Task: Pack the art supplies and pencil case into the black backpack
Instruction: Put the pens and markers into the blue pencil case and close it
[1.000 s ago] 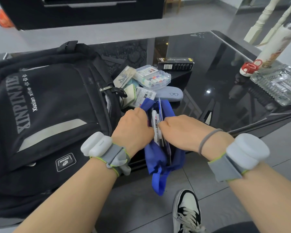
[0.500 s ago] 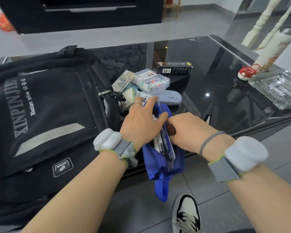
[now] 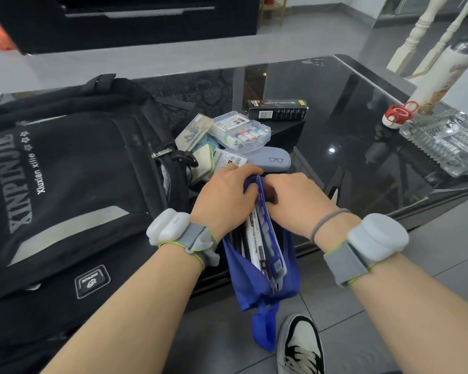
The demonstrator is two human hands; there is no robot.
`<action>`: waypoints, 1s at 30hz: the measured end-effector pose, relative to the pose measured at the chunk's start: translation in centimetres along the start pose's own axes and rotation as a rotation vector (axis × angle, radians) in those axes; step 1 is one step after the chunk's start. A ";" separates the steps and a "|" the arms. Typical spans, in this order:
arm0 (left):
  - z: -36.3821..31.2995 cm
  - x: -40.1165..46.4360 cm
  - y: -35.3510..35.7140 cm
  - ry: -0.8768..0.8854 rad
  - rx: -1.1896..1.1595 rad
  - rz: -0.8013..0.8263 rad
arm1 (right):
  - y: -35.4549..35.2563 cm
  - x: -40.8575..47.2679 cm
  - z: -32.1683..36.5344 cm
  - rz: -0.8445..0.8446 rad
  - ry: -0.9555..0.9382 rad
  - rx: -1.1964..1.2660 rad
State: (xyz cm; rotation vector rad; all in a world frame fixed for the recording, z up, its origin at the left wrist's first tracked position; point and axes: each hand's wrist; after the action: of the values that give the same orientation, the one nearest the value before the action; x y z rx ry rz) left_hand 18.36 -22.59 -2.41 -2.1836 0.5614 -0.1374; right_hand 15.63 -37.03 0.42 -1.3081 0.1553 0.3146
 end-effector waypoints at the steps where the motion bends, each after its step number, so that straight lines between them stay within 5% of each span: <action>1: 0.0 0.0 0.1 -0.004 -0.017 -0.014 | 0.1 0.0 -0.2 0.009 -0.004 -0.001; 6: -0.4 0.0 0.1 -0.009 -0.106 -0.026 | 0.9 0.0 0.4 -0.042 0.012 -0.191; 15: -0.3 -0.1 -0.3 -0.051 -0.106 -0.027 | 0.8 0.1 0.8 -0.232 -0.002 0.000; 30: 0.0 0.1 -0.7 -0.059 -0.210 -0.053 | 0.7 0.7 1.2 -0.342 -0.023 -0.041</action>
State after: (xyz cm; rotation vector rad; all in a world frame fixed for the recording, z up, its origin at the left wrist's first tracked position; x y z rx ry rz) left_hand 18.71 -22.31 -1.86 -2.3987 0.5040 -0.0427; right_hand 16.03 -35.59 -0.16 -1.3448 -0.0955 0.0416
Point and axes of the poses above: each hand's wrist, its own x-axis towards the middle knuckle, its own y-axis out of the palm, z = x × y, and after that the axes turned 14 degrees about z, right-handed
